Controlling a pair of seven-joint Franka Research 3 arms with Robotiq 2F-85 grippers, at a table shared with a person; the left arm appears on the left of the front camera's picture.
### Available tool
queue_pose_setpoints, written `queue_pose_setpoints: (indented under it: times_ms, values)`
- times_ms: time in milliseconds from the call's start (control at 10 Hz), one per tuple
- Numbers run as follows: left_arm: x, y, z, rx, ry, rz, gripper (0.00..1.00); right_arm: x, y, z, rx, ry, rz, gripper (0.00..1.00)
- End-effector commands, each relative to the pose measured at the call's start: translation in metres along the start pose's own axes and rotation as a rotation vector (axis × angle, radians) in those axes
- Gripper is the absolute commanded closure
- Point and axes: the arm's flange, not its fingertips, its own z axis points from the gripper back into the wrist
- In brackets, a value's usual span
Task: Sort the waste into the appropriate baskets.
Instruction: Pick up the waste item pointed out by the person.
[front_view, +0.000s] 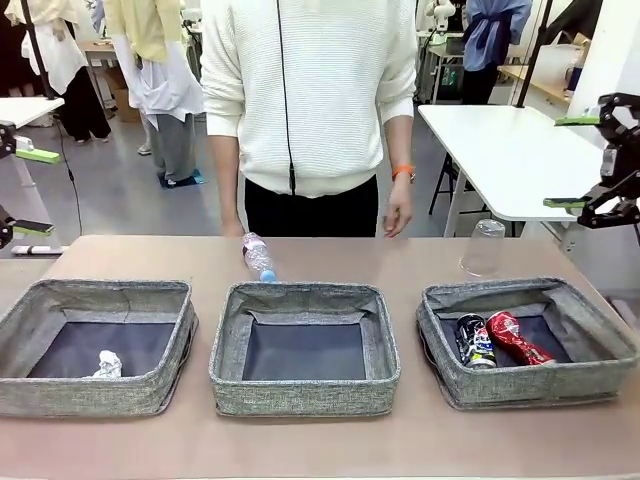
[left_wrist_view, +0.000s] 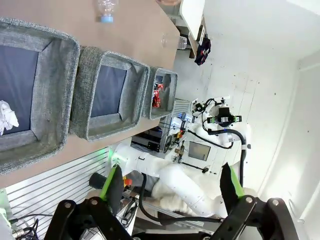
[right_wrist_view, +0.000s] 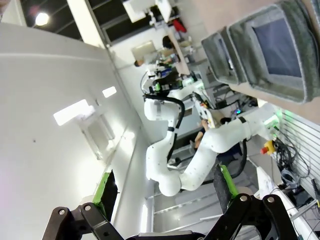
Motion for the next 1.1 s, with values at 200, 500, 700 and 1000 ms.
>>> queue_pose_setpoints:
  times_ms: [200, 500, 700, 1000]
  values:
    - [-0.0022, -0.0003, -0.0007, -0.011, -0.005, 0.008, 0.0, -0.0023, 0.001, 0.0, 0.006, 0.001, 0.006, 0.0]
    - [-0.0022, -0.0003, -0.0007, -0.011, -0.005, 0.008, 0.0, -0.0023, 0.001, 0.0, 0.006, 0.001, 0.006, 0.0]
    - [-0.0022, -0.0003, -0.0007, -0.011, -0.005, 0.008, 0.0, -0.0023, 0.001, 0.0, 0.006, 0.001, 0.006, 0.0]
    - [-0.0022, -0.0003, -0.0007, -0.011, -0.005, 0.008, 0.0, 0.0, 0.0, 0.0, 0.0, 0.0, 0.0, 0.0]
